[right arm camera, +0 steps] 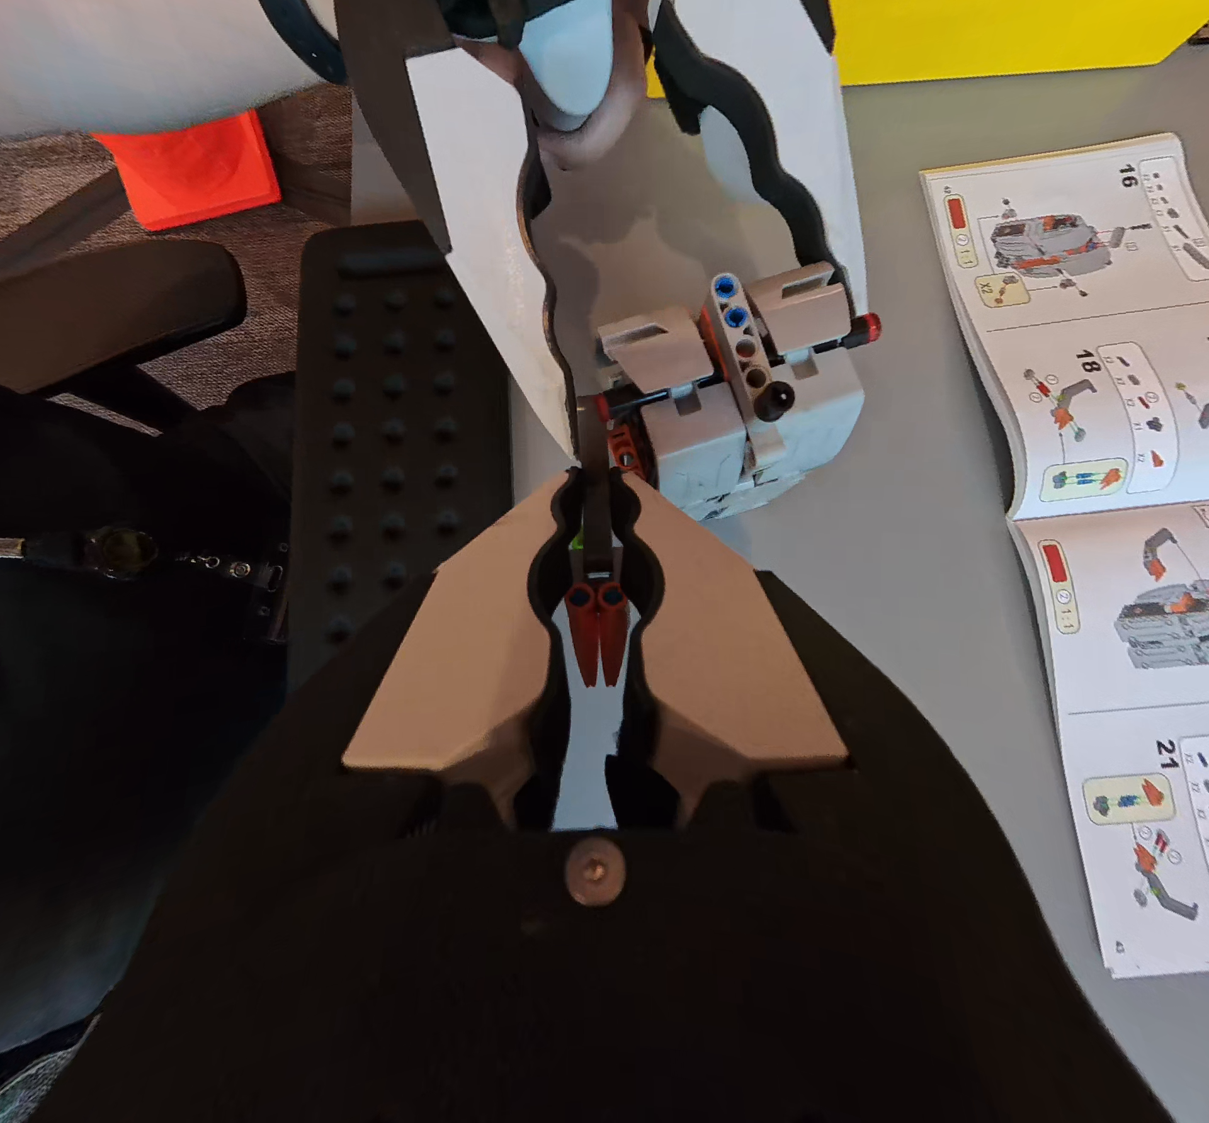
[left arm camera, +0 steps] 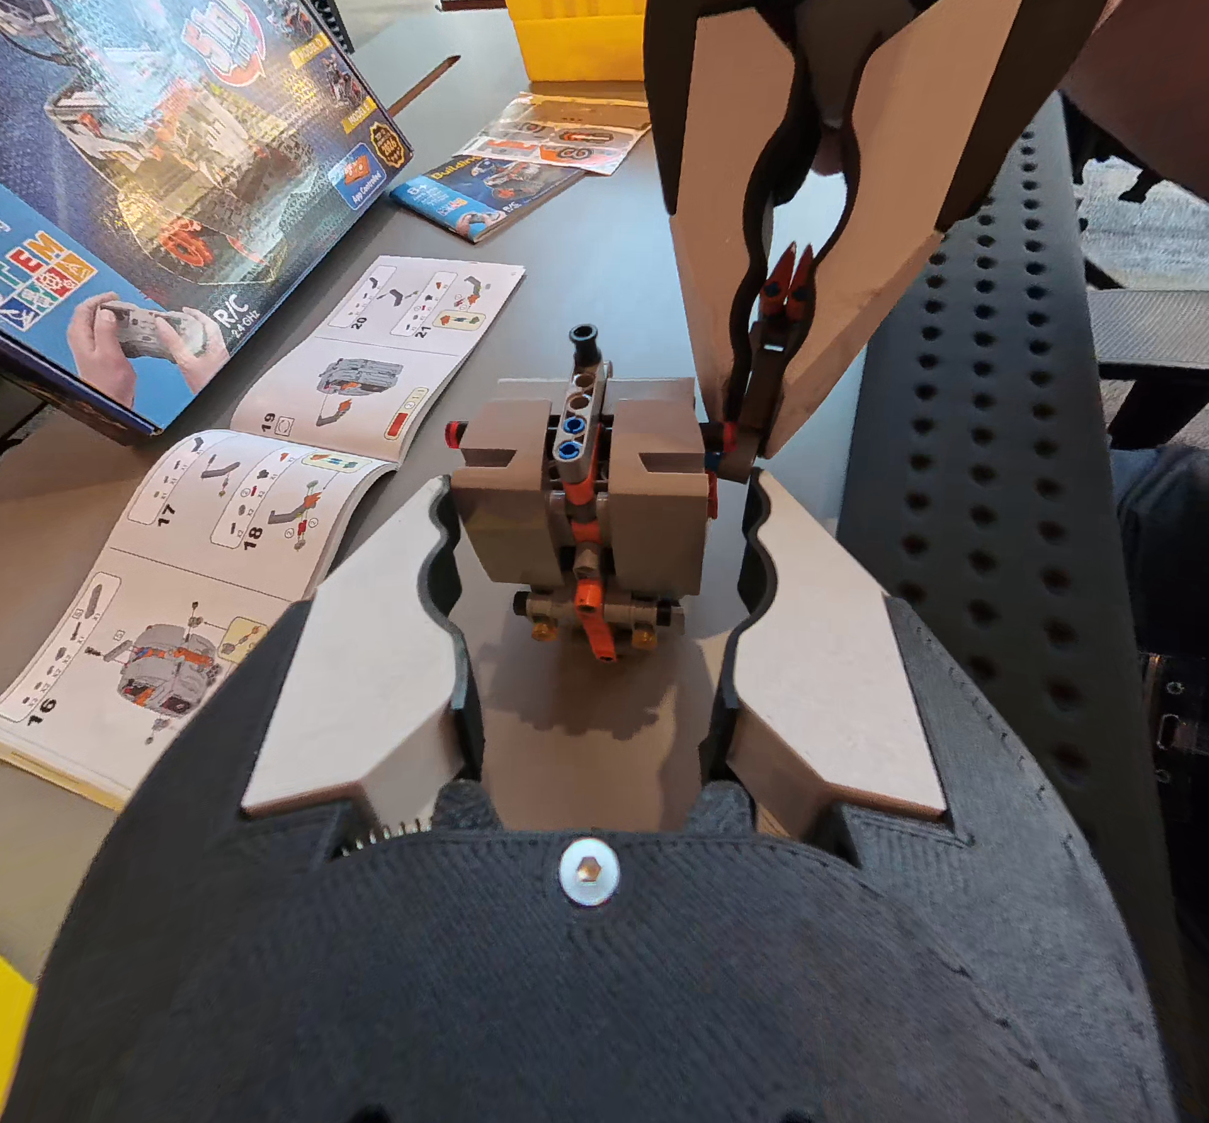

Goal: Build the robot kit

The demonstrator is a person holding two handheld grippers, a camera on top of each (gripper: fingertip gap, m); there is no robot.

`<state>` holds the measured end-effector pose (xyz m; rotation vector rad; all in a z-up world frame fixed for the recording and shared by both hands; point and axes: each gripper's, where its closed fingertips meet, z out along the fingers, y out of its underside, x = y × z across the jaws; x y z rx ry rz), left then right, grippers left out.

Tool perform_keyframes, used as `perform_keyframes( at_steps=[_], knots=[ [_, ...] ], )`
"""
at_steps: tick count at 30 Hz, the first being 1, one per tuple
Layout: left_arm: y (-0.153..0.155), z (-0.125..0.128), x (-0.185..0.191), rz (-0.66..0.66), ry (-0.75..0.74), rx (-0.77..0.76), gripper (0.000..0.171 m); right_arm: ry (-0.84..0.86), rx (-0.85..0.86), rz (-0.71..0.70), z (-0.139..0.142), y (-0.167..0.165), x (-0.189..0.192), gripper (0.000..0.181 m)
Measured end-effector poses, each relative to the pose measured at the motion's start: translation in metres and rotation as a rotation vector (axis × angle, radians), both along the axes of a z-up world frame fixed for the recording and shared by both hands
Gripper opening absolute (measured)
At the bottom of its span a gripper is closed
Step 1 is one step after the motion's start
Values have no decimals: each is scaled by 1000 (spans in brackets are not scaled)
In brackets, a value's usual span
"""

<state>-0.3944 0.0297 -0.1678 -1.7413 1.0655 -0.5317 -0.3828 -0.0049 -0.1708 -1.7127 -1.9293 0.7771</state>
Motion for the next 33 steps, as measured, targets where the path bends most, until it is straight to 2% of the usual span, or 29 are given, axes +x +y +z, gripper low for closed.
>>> perform_keyframes(
  at_steps=[9,15,19,22,28,33],
  knots=[
    [1,2,2,1,-77,21,85,36,-138,23,1,0,2,8],
    [3,4,5,7,-117,37,86,53,-150,47,1,3,5,8],
    [3,9,7,-13,-214,-22,86,64,-157,60,0,3,6,8],
    [4,11,6,-24,-265,3,83,71,-161,61,0,4,6,8],
    [7,8,7,-10,-229,69,84,73,-155,62,0,8,7,8],
    [10,8,8,-14,-222,61,83,76,-157,67,-1,10,8,8]
  ],
)
